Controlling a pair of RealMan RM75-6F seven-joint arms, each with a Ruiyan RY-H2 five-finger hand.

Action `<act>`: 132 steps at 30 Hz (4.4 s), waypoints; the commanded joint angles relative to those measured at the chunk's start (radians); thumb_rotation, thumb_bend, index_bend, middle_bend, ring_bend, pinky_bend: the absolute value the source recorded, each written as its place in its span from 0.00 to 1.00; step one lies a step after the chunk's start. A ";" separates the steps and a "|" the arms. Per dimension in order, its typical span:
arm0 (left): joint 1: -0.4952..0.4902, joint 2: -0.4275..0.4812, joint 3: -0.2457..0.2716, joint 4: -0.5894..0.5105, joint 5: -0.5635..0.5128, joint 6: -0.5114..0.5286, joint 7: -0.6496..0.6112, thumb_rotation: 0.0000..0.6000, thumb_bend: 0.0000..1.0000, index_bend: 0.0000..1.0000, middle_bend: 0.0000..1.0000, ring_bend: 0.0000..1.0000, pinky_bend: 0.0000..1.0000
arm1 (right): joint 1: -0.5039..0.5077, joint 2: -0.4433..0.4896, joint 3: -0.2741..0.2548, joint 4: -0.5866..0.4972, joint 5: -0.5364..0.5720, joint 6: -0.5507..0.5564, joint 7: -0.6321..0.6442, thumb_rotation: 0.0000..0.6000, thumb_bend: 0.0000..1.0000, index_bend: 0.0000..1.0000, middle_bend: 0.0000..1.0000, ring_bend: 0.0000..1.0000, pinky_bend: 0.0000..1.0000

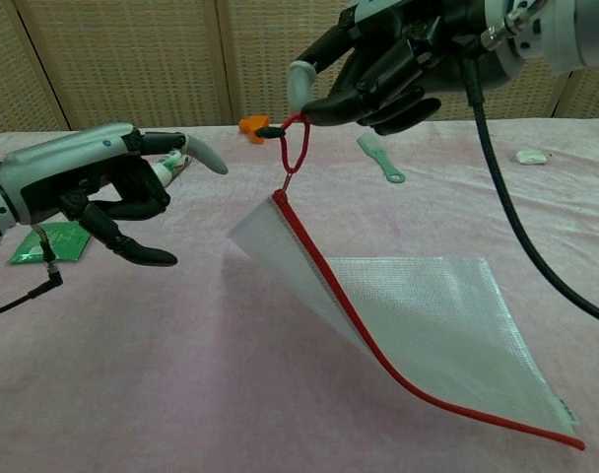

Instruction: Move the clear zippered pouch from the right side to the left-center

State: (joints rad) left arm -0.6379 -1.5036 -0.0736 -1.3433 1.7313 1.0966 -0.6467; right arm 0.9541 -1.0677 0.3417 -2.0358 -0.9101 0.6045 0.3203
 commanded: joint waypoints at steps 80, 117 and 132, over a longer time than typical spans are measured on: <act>-0.101 -0.052 -0.147 -0.233 -0.253 0.050 -0.068 1.00 0.79 0.86 0.93 0.89 1.00 | -0.096 -0.018 -0.086 0.005 -0.123 0.102 -0.084 1.00 0.72 0.81 1.00 0.98 1.00; -0.067 0.117 -0.269 -0.325 -0.320 0.099 -0.126 1.00 0.80 0.87 0.93 0.89 1.00 | -0.148 -0.041 -0.232 0.184 -0.104 0.067 -0.184 1.00 0.72 0.81 1.00 0.98 1.00; -0.047 0.143 -0.262 -0.317 -0.303 0.122 -0.162 1.00 0.81 0.87 0.93 0.89 1.00 | -0.187 -0.047 -0.261 0.258 -0.151 0.045 -0.179 1.00 0.72 0.81 1.00 0.98 1.00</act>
State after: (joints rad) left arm -0.6849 -1.3601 -0.3352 -1.6605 1.4284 1.2183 -0.8084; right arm 0.7680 -1.1151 0.0806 -1.7786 -1.0602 0.6495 0.1410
